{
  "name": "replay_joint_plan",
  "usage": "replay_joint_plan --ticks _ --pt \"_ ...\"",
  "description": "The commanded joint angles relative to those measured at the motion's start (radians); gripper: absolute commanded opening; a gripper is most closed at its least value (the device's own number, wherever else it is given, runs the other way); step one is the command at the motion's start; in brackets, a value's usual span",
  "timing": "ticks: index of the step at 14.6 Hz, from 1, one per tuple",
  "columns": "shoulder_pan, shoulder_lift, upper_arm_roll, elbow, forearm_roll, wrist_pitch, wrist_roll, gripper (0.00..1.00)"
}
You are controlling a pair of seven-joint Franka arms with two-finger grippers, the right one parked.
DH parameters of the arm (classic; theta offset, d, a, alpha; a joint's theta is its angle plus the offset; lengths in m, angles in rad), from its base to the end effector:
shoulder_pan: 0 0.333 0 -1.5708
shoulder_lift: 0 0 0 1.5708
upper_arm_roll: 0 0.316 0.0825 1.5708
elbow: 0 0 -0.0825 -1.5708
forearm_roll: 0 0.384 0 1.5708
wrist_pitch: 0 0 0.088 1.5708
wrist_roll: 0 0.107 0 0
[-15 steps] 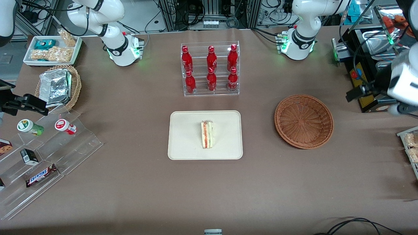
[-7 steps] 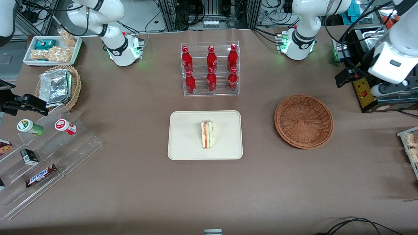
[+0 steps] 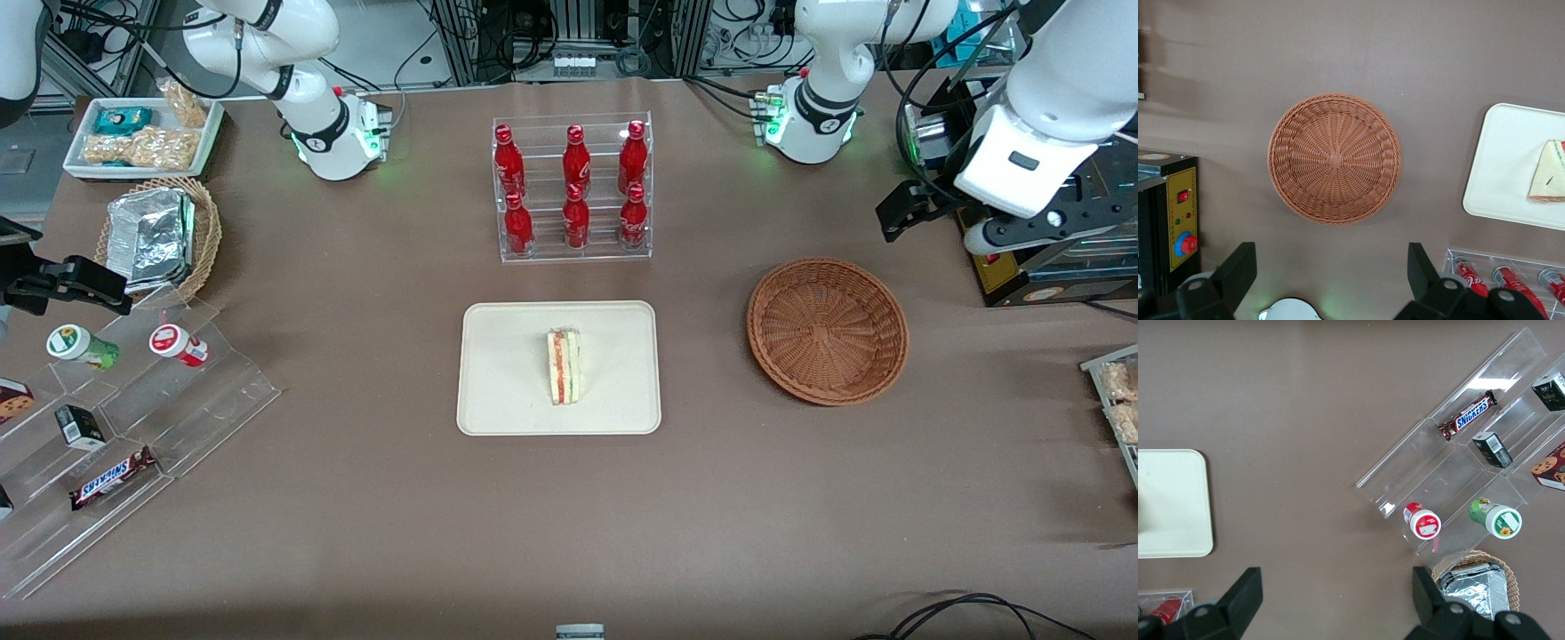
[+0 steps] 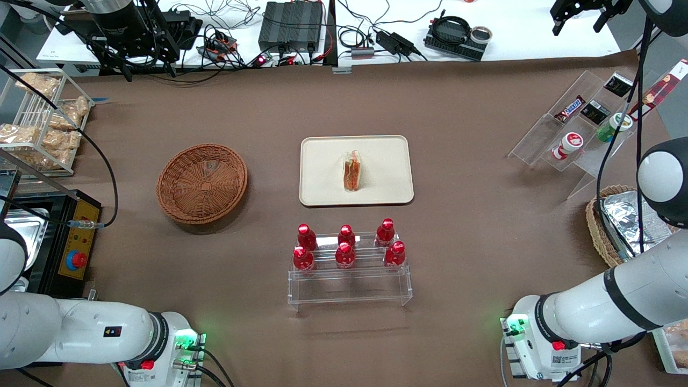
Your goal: Place sandwich from basket to tray
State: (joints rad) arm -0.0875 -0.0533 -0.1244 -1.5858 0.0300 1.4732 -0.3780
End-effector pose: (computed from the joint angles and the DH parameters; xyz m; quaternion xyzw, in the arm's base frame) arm 0.5163 -0.1095 0.6379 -0.9958 -0.0841 0.0232 0.0262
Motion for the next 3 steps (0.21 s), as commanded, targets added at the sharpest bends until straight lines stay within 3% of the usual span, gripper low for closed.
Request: replay_joint_plan --ticks 1,3 --pt "-0.018 -0.019 0.028 0.003 -0.012 0.007 -0.002 1.0" --pt "-0.018 -0.013 0.028 0.01 -0.012 0.007 -0.002 1.0"
